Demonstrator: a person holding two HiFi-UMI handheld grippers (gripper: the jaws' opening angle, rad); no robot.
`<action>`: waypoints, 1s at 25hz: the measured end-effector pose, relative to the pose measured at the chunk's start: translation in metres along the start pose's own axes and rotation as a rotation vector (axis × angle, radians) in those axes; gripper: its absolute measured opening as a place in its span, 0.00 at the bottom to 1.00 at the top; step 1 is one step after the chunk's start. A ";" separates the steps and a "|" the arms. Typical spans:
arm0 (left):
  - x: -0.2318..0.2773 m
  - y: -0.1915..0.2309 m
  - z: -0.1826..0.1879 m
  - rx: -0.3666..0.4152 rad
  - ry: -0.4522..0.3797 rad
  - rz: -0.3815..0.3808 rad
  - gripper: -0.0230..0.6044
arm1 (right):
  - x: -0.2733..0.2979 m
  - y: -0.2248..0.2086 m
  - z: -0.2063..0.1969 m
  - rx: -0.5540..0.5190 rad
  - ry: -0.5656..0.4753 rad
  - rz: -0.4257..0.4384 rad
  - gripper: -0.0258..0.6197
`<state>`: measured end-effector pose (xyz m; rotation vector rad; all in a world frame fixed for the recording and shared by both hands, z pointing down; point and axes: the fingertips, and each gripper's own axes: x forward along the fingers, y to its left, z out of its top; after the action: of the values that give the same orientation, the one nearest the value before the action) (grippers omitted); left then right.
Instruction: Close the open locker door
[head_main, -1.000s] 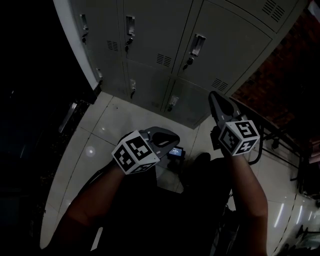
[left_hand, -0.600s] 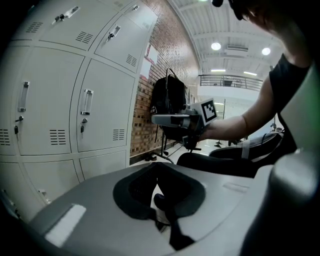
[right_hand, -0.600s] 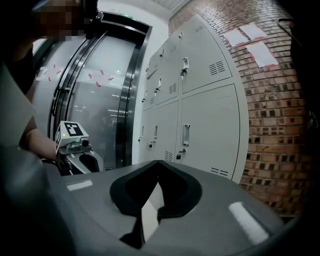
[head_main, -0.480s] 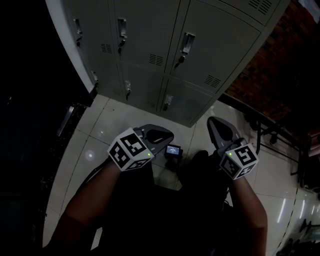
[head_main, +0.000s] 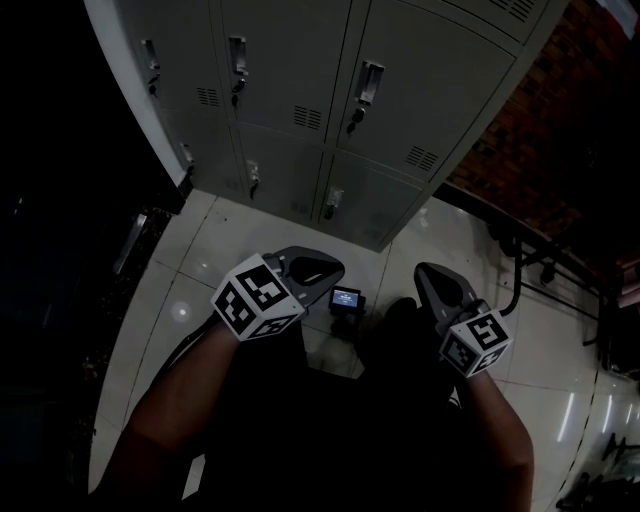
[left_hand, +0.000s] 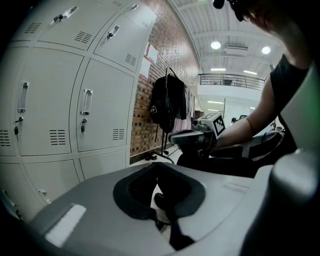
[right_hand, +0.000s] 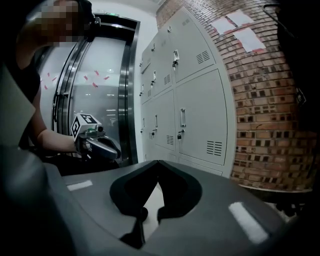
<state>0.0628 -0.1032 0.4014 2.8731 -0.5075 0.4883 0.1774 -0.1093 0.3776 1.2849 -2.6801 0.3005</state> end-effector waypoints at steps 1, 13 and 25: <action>0.000 0.000 0.000 0.000 0.001 0.000 0.06 | -0.001 0.001 -0.001 0.005 -0.002 0.002 0.04; -0.001 0.000 -0.001 0.003 0.006 0.004 0.06 | -0.003 0.009 0.001 0.010 -0.034 0.051 0.04; -0.002 -0.001 -0.001 0.004 0.010 0.003 0.06 | 0.000 0.010 -0.001 0.009 -0.011 0.056 0.04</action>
<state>0.0614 -0.1019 0.4015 2.8728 -0.5104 0.5049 0.1698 -0.1025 0.3775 1.2188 -2.7310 0.3138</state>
